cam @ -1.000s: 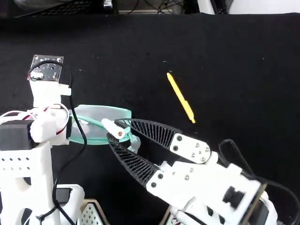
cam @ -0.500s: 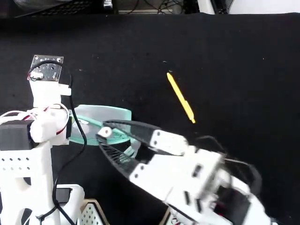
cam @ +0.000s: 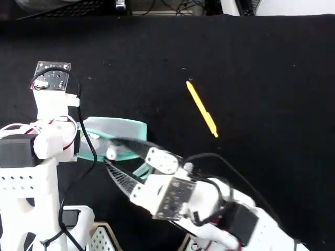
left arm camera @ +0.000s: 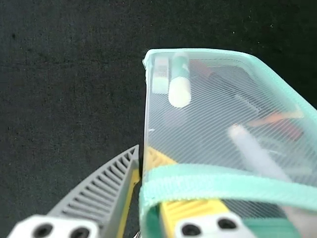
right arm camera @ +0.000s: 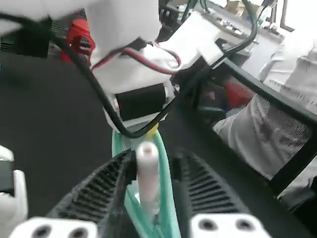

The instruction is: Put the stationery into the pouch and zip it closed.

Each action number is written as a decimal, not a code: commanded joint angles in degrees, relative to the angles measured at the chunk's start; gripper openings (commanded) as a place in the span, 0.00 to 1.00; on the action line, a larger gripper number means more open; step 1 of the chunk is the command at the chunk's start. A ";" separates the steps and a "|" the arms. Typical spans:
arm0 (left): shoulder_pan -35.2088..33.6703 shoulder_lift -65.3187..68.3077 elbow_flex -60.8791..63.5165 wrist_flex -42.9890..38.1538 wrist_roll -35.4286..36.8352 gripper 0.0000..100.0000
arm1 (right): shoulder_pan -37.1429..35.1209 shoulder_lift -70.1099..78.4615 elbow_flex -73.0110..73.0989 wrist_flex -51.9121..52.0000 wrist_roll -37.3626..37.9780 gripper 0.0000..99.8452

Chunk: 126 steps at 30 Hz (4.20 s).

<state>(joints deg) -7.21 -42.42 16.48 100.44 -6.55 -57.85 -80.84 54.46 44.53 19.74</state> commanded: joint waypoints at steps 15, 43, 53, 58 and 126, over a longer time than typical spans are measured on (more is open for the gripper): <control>0.84 0.09 0.04 0.26 0.53 0.03 | 47.47 13.67 -18.86 13.45 -7.38 0.19; 0.66 0.09 0.04 0.26 0.44 0.03 | 51.96 117.41 -83.03 27.08 -3.96 0.19; 0.84 0.09 0.04 0.26 0.44 0.03 | 52.22 132.00 -97.45 27.52 2.46 0.19; 0.66 0.09 0.13 0.26 0.35 0.03 | 52.31 133.49 -100.79 33.23 4.04 0.00; 0.92 0.18 0.13 0.26 0.44 0.03 | 51.08 87.16 -29.05 17.49 6.59 0.20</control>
<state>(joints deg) -7.21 -42.42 16.48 100.44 -6.46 -5.63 5.14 31.96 60.79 25.89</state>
